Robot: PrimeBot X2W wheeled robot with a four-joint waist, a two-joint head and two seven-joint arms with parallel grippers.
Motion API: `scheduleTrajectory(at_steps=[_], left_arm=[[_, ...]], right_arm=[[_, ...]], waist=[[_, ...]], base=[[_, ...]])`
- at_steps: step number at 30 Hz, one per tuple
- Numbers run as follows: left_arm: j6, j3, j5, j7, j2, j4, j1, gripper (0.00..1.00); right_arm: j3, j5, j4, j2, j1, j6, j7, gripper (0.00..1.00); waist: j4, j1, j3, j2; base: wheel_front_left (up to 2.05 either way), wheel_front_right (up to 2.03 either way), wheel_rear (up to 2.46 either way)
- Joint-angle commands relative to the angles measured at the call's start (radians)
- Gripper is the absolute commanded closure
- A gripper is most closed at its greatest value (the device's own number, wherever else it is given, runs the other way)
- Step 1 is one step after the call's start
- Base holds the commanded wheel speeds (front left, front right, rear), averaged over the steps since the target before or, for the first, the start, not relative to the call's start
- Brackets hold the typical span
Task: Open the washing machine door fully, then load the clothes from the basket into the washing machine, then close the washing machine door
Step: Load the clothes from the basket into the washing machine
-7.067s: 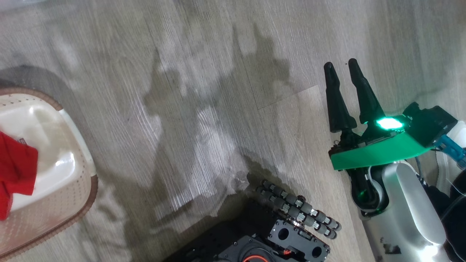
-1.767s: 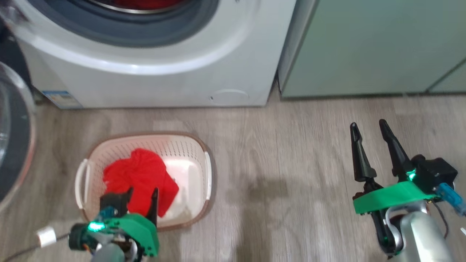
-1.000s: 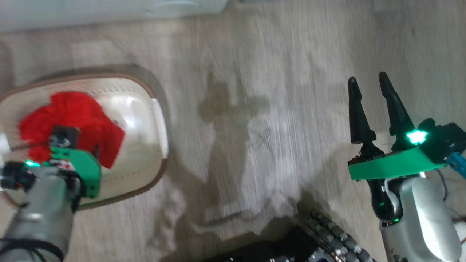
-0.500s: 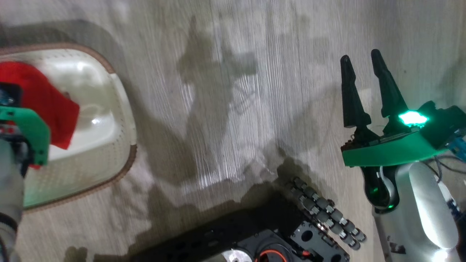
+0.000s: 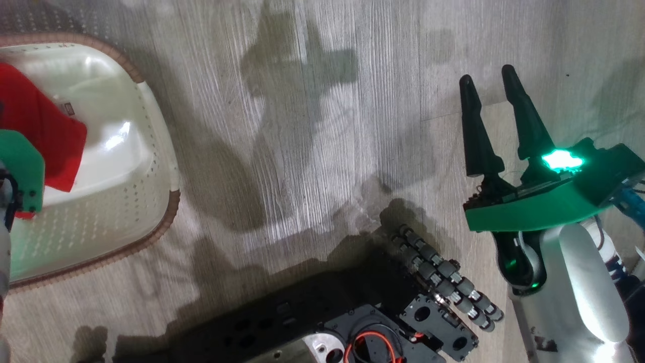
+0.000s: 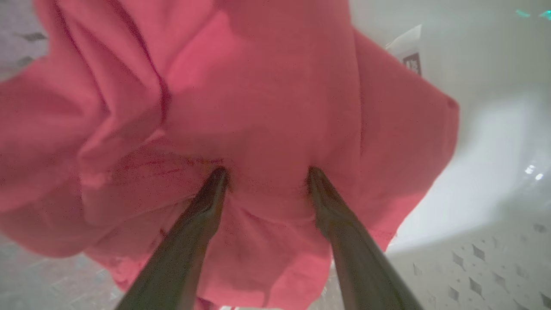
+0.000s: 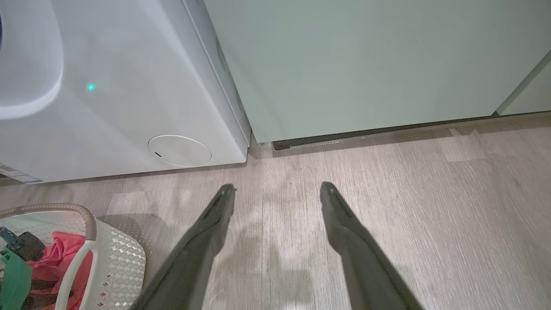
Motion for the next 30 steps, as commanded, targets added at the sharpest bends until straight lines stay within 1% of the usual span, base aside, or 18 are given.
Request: scheduleTrajectory(at_steps=[1, 6, 7, 9, 11, 15, 18, 19, 20, 21, 25, 30], left_arm=[[0.006, 0.01, 0.0, 0.002, 0.052, 0.001, 0.02, 0.0], [-0.005, 0.004, -0.006, 0.022, 0.049, 0.001, 0.02, 0.0], [-0.012, 0.002, -0.009, 0.027, 0.045, 0.001, 0.02, 0.0], [-0.043, 0.003, -0.022, 0.043, 0.032, 0.001, 0.02, 0.0], [-0.059, 0.003, -0.032, 0.057, 0.021, 0.001, 0.018, 0.0], [-0.076, 0.0, -0.046, 0.076, 0.008, 0.001, 0.011, 0.0], [-0.077, -0.004, -0.05, 0.085, 0.007, 0.001, 0.006, 0.0], [-0.075, -0.005, -0.051, 0.088, 0.006, 0.001, 0.003, 0.12], [-0.074, -0.007, -0.052, 0.092, 0.006, 0.001, 0.002, 0.71], [-0.074, -0.007, -0.055, 0.095, 0.005, 0.001, 0.0, 1.0], [-0.081, -0.003, -0.072, 0.1, 0.0, 0.001, -0.002, 1.0], [-0.076, 0.0, -0.089, 0.093, -0.004, 0.001, 0.011, 1.0]], right_arm=[[0.016, 0.004, -0.03, -0.01, 0.039, 0.0, -0.006, 0.0], [0.012, 0.005, -0.033, -0.01, 0.048, 0.0, -0.006, 0.0], [0.011, 0.005, -0.033, -0.01, 0.049, 0.0, -0.006, 0.0], [0.011, 0.004, -0.034, -0.01, 0.051, 0.0, -0.006, 0.0], [0.013, 0.003, -0.034, -0.01, 0.052, 0.0, -0.006, 0.0], [0.018, 0.003, -0.032, -0.01, 0.049, 0.0, -0.006, 0.0], [0.019, 0.002, -0.031, -0.01, 0.046, 0.0, -0.006, 0.0], [0.019, 0.003, -0.031, -0.01, 0.045, 0.0, -0.006, 0.0], [0.018, 0.003, -0.031, -0.01, 0.044, 0.0, -0.006, 0.0], [0.018, 0.003, -0.03, -0.01, 0.043, 0.0, -0.006, 0.0], [0.02, 0.005, -0.028, -0.01, 0.035, 0.0, -0.006, 0.0], [0.023, 0.004, -0.03, -0.01, 0.02, 0.0, -0.006, 0.0]], waist=[[-0.001, 0.0, 0.003, 0.0], [-0.005, 0.0, 0.007, 0.0], [-0.006, 0.0, 0.008, 0.0], [-0.006, 0.0, 0.009, 0.0], [-0.006, 0.0, 0.01, 0.0], [-0.005, 0.0, 0.011, 0.0], [-0.006, 0.0, 0.011, 0.0], [-0.006, 0.0, 0.012, 0.0], [-0.007, 0.0, 0.012, 0.0], [-0.007, 0.0, 0.012, 0.0], [-0.006, 0.0, 0.009, 0.0], [-0.01, 0.0, -0.003, 0.0]], base=[[0.0, 0.0, 0.0], [0.0, 0.0, 0.0], [0.0, 0.0, 0.0], [0.0, 0.0, 0.0], [0.0, 0.0, 0.0], [0.0, 0.0, 0.0], [0.0, 0.0, 0.0], [0.0, 0.0, 0.0], [0.0, 0.0, 0.0], [0.0, 0.0, 0.0], [0.0, 0.0, 0.0], [0.0, 0.0, 0.0]])
